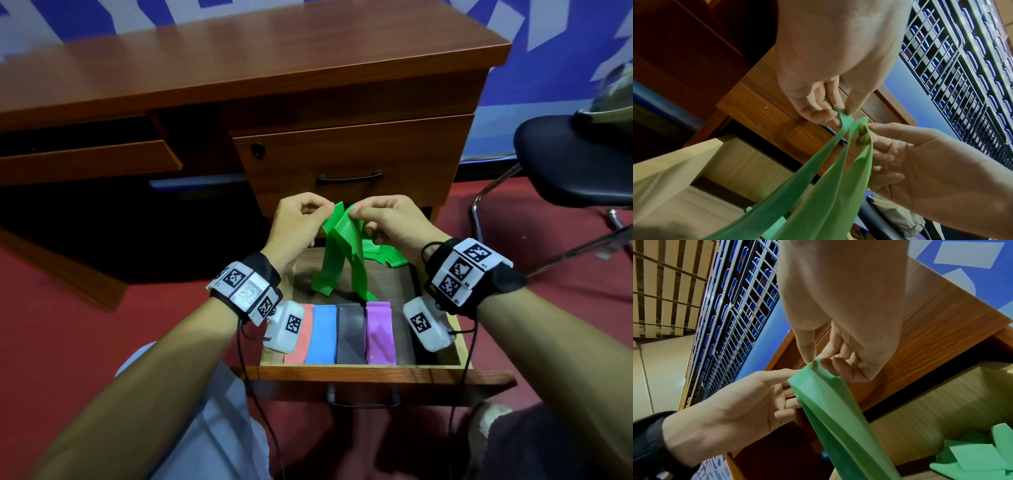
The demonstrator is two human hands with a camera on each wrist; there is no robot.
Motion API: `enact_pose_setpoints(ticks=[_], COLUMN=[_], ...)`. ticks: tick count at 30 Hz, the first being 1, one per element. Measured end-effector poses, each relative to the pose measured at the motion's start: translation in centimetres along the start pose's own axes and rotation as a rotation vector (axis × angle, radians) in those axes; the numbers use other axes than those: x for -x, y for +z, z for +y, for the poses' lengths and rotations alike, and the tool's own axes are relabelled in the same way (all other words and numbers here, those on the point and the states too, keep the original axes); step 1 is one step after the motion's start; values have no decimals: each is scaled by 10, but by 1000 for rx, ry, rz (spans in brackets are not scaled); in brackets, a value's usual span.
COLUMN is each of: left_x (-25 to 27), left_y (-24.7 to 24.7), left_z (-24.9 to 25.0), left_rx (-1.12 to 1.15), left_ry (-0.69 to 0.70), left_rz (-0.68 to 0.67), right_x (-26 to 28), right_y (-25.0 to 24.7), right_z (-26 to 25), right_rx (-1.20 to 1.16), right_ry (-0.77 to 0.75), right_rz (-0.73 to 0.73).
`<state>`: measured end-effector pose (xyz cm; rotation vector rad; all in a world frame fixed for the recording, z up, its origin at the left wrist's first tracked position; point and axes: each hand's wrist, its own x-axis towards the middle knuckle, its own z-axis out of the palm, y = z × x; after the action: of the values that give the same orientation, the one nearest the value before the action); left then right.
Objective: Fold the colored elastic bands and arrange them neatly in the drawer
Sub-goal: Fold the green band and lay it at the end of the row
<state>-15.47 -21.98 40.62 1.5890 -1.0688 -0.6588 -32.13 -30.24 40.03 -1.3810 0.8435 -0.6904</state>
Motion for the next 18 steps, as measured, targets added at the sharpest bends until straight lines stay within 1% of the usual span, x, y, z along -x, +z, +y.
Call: enact_pose_setpoints(ticks=[6,12,18], left_x=[7,9,11], left_y=[2,-1,-1], left_z=[8,11,13], left_rx=[70,71,85], left_ry=[-87,-92,-108], left_rz=[-69,-79,-104], right_x=[-1,-2,-1], right_y=[2,0,1], right_z=[5,6,5], right_rx=[41,55,58], right_ry=[7,-17,-11], right_rz=[-21,27,39])
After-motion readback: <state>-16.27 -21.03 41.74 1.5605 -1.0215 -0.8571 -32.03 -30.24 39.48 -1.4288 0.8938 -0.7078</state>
